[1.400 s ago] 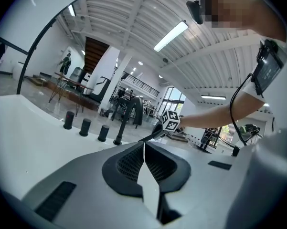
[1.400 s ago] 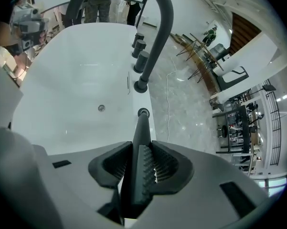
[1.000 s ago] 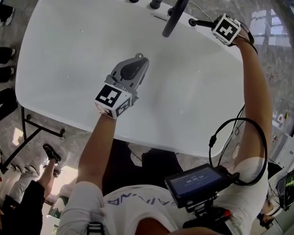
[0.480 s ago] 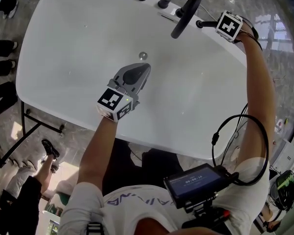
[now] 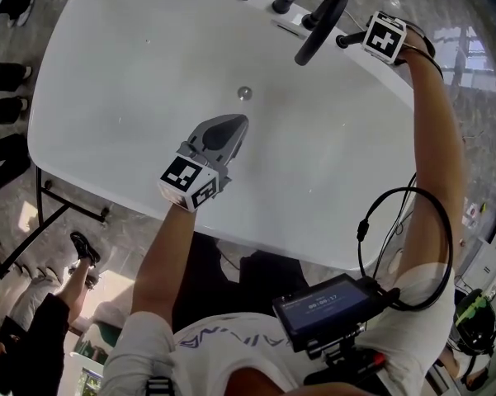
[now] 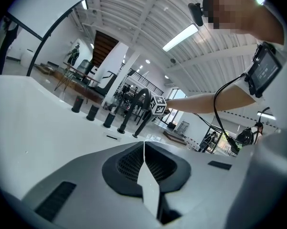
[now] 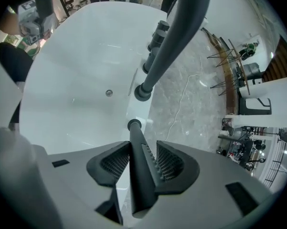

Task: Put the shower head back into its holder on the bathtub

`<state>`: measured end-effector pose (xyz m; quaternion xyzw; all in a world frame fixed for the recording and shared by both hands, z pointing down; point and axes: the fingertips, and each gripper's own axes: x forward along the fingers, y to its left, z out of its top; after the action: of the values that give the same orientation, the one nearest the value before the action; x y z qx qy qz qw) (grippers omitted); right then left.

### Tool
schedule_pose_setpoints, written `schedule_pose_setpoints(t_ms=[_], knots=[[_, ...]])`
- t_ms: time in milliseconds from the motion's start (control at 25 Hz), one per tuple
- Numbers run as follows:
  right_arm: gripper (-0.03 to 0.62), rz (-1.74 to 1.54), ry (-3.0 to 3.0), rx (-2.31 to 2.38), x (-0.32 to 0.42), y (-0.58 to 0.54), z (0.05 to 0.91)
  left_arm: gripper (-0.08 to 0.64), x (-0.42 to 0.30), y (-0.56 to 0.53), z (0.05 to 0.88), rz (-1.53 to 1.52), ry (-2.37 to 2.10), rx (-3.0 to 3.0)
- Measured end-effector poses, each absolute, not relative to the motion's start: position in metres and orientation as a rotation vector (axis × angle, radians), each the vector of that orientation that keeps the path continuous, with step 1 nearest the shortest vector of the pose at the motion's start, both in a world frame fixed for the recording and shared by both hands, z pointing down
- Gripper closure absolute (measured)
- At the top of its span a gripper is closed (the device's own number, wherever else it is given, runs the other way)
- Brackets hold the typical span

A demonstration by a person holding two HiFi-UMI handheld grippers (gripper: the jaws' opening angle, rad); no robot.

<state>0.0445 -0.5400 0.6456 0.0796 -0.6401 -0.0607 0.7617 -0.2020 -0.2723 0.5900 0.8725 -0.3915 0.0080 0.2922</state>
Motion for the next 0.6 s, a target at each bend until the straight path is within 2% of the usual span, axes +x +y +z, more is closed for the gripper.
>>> schedule_pose_setpoints(t_ms=[160,600], knots=[[0.395,-0.221,-1.441,0.230,0.038,-0.554,0.643,0.537,-0.206,-0.270,0.596,0.041,-1.046,2.318],[0.352,-0.287,-1.495,0.252,0.039,-0.550,0.622,0.537,-0.203,-0.271,0.593,0.042,-1.060,2.307]])
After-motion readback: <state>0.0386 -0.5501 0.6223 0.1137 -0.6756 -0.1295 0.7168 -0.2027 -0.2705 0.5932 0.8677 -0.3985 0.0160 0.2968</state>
